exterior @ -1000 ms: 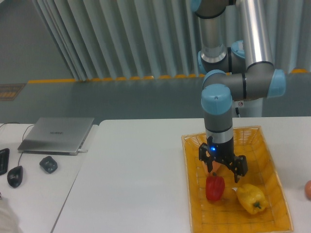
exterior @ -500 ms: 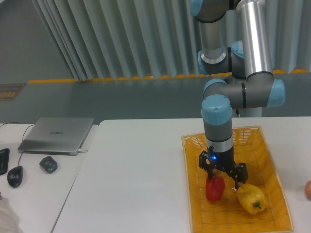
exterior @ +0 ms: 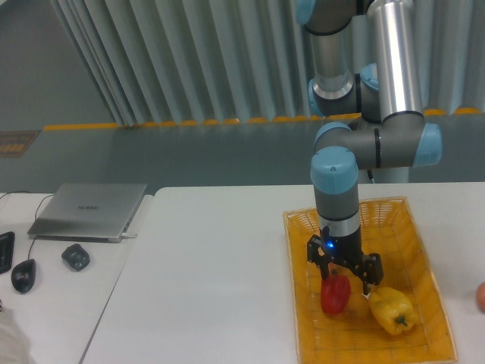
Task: Place the red pepper on the table
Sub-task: 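Lower the gripper around the red pepper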
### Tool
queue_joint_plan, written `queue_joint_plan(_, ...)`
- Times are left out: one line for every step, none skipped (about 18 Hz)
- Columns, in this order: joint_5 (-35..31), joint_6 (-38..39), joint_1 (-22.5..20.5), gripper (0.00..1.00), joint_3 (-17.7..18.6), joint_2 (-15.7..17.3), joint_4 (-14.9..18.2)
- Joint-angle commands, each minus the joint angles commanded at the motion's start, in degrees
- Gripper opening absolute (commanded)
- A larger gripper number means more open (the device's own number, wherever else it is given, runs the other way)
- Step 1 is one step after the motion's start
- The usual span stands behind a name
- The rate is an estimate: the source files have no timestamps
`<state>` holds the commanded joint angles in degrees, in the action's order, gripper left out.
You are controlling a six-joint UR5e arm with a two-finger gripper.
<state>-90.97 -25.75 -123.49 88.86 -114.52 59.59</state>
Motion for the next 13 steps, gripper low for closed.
queue_joint_plan(0.0, 0.35, 0.44, 1.0, 0.09, -0.17, 0.0)
queue_joint_plan(-0.09, 0.7, 0.79, 1.0, 0.09, -0.44, 0.0)
queue_joint_plan(-0.17, 0.71, 0.8, 1.0, 0.17, -0.7, 0.0)
queue_joint_plan(-0.18, 0.71, 0.8, 1.0, 0.17, -0.88, 0.0)
queue_joint_plan(-0.18, 0.71, 0.8, 1.0, 0.17, -1.14, 0.0)
queue_joint_plan(-0.35, 0.71, 0.8, 1.0, 0.17, -1.4, 0.0)
queue_joint_plan(-1.05, 0.79, 0.8, 1.0, 0.17, -1.84, 0.0)
queue_joint_plan(-2.01, 0.79, 0.8, 1.0, 0.17, -2.11, -0.09)
queue_joint_plan(-2.63, 0.79, 0.8, 1.0, 0.17, -2.37, -0.09)
queue_joint_plan(-2.72, 0.71, 0.8, 1.0, 0.17, -2.55, -0.09)
queue_joint_plan(-2.81, 0.62, 0.8, 1.0, 0.17, -2.81, -0.17)
queue_joint_plan(-2.81, 0.53, 0.8, 1.0, 0.09, -2.9, -0.35)
queue_joint_plan(-2.81, 0.53, 0.8, 1.0, 0.09, -3.77, -1.74)
